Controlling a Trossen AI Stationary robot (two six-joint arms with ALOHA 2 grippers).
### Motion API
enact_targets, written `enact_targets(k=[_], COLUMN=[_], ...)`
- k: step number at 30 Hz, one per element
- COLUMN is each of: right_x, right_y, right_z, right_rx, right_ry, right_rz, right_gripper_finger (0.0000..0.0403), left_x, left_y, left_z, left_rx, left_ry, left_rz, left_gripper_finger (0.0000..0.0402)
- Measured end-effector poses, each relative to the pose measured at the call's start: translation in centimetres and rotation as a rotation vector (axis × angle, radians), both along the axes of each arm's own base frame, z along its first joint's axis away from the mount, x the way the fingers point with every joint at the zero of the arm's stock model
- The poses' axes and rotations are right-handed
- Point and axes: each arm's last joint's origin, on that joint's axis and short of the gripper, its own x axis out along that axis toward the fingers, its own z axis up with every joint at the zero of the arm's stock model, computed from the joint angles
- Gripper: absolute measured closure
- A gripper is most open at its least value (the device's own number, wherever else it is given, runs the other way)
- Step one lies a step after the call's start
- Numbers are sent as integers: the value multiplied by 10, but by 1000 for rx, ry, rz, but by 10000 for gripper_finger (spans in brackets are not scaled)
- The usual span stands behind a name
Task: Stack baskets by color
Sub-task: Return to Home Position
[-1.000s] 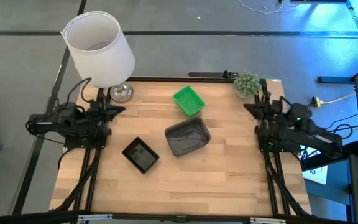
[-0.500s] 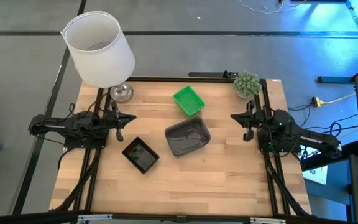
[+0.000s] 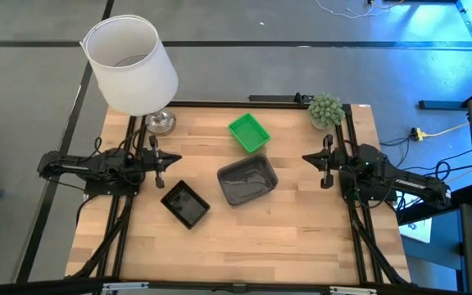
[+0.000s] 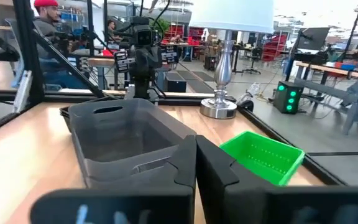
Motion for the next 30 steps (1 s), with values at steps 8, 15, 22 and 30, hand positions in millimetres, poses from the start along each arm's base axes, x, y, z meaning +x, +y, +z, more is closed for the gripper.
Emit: enact_targets(k=[8,15,22,30], right_x=[0,0,0,0], right_y=[0,0,0,0], right_z=[0,0,0,0], right_rx=[25,27,26,25], right_ry=[-1,-1,-1,-1], right_rz=[-15,-15,-15,-16], right_gripper_finger=[392,391,391,391], left_x=[0,0,0,0], left_y=[1,1,1,1], left_z=[0,0,0,0], left_rx=[121,127,127,126], left_ry=[39,42,43,43], left_rz=[40,39,39,38], left_gripper_finger=[401,402,401,401])
